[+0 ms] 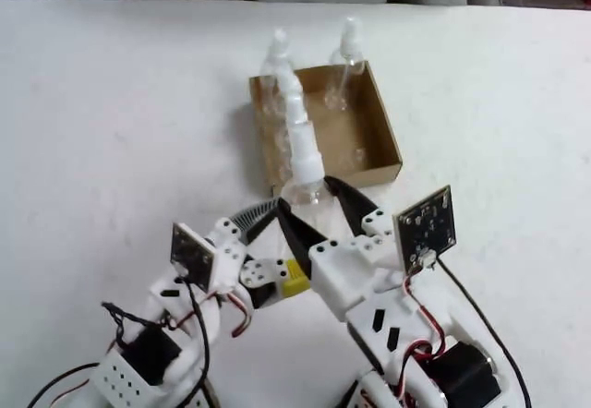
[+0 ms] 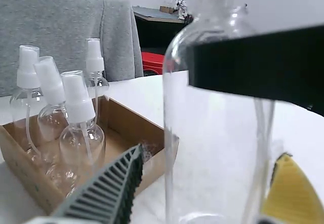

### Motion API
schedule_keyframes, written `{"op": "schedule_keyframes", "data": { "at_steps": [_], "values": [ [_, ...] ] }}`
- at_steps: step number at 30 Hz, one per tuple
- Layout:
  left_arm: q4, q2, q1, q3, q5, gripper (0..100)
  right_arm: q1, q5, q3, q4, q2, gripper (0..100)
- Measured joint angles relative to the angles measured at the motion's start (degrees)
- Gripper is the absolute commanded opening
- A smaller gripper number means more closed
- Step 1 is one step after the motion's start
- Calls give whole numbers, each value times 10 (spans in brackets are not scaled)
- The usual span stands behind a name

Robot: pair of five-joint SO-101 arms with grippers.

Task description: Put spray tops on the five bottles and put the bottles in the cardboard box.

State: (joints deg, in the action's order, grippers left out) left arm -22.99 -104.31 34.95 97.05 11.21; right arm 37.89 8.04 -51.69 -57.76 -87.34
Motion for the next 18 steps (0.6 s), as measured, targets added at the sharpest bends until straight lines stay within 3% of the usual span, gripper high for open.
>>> {"op": "schedule_keyframes", "data": {
  "at_steps": [8, 18],
  "values": [
    [0, 0, -1, 0, 0, 378, -1, -1, -26, 17, -19, 15],
    [0, 0, -2, 0, 0, 378, -95, 0, -47, 58, -17, 15]
  ]
}}
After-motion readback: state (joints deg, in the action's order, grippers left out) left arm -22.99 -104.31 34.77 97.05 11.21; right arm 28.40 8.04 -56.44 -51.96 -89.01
